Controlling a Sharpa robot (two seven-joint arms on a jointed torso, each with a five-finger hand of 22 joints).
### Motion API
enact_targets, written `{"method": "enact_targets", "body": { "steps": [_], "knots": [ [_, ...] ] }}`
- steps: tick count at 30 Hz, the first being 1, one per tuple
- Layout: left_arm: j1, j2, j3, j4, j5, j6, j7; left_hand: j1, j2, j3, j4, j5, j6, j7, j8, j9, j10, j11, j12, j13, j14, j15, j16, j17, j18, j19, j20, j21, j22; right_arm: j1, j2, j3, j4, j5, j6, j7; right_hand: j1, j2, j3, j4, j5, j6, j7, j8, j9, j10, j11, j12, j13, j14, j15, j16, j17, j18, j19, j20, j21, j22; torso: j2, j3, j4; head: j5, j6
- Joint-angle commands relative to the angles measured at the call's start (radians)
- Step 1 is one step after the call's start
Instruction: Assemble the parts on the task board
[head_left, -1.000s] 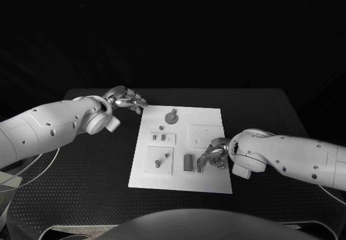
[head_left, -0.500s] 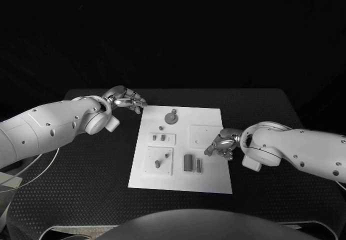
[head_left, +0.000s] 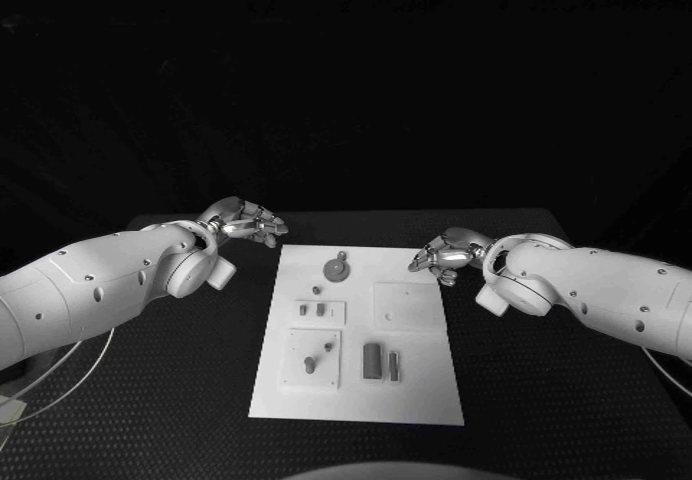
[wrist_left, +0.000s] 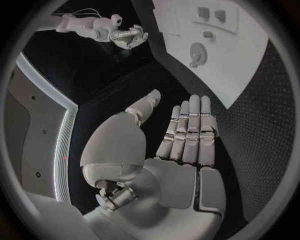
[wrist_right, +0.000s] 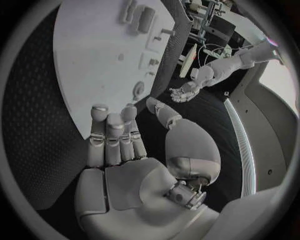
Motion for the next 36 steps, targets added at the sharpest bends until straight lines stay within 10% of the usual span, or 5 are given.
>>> {"method": "enact_targets", "body": {
  "steps": [1,15,28,29,36],
  "knots": [
    [0.003,0.018,0.001,-0.032,0.095,-0.022,0.048,-0.011,0.000,0.007,0.003,0.005,-0.010,0.005,-0.003,-0.003,-0.023,0.008,-0.023,-0.018,-0.055,0.018,-0.042,-0.021,0.001,-0.027,0.014,-0.008,-0.015,0.001,0.044,0.022,-0.099,0.173,-0.066,0.255,0.009,0.036,0.010,-0.015,-0.001,-0.012,0.012,0.000,0.002,-0.053,0.012,-0.039,-0.022,-0.058,0.010,-0.042,-0.014,0.019,-0.054,0.021,-0.037,-0.005,-0.012,0.0025,0.0006,-0.005,0.069],
    [0.013,0.098,0.005,-0.161,0.242,-0.017,0.106,-0.101,-0.043,-0.035,0.031,-0.009,-0.186,-0.044,-0.061,-0.018,-0.263,-0.009,-0.084,-0.158,-0.287,0.071,-0.195,-0.134,-0.015,-0.237,0.089,-0.011,-0.170,-0.060,0.204,0.147,-0.439,0.412,0.029,0.405,0.003,0.072,0.012,-0.004,0.000,-0.229,0.059,-0.053,-0.078,-0.221,0.152,-0.655,-0.596,-0.468,0.270,-0.818,-0.422,-0.097,-0.591,0.201,-0.512,-0.234,-0.060,0.0003,-0.0110,0.002,0.237],
    [0.013,0.133,0.009,-0.202,0.267,0.006,0.134,-0.174,-0.041,-0.076,0.088,-0.008,-0.268,-0.071,-0.068,0.000,-0.340,-0.031,-0.079,-0.197,-0.364,0.081,-0.198,-0.152,-0.015,-0.327,0.121,-0.004,-0.211,-0.079,0.208,0.159,-0.436,0.450,0.024,0.427,-0.047,0.090,-0.079,0.029,0.000,-0.290,0.055,-0.038,-0.112,-0.241,0.155,-0.808,-0.735,-0.561,0.276,-0.964,-0.542,-0.133,-0.726,0.228,-0.590,-0.232,-0.087,0.0195,-0.0159,0.033,0.314],
    [0.012,0.128,0.007,-0.200,0.240,-0.011,0.101,-1.087,0.114,-0.486,0.187,-0.058,-0.821,-0.181,-0.284,-0.466,-1.008,-0.148,-0.145,-0.307,-0.962,-0.095,-0.269,-0.808,-0.015,-0.952,0.005,-0.070,-0.811,-0.079,0.208,0.159,-0.440,0.419,0.004,0.394,-0.844,0.100,-0.553,0.238,-0.352,-0.956,-0.126,-0.157,-0.711,-1.039,-0.020,-0.977,-0.890,-1.161,0.085,-1.269,-1.016,-0.236,-1.080,0.010,-0.895,-0.555,-0.081,0.0111,-0.0133,0.028,0.310],
    [-0.004,0.114,0.019,-0.145,0.256,-0.058,0.120,-1.087,0.114,-0.486,0.187,-0.058,-0.821,-0.181,-0.284,-0.466,-1.008,-0.148,-0.145,-0.307,-0.962,-0.095,-0.269,-0.808,-0.015,-0.952,0.005,-0.070,-0.811,-0.085,0.190,0.158,-0.385,0.445,-0.041,0.407,-0.844,0.100,-0.553,0.238,-0.352,-0.956,-0.126,-0.157,-0.711,-1.039,-0.020,-0.977,-0.890,-1.161,0.085,-1.269,-1.016,-0.236,-1.080,0.010,-0.895,-1.308,-0.087,0.0105,-0.0114,0.022,0.282]
  ]
}}
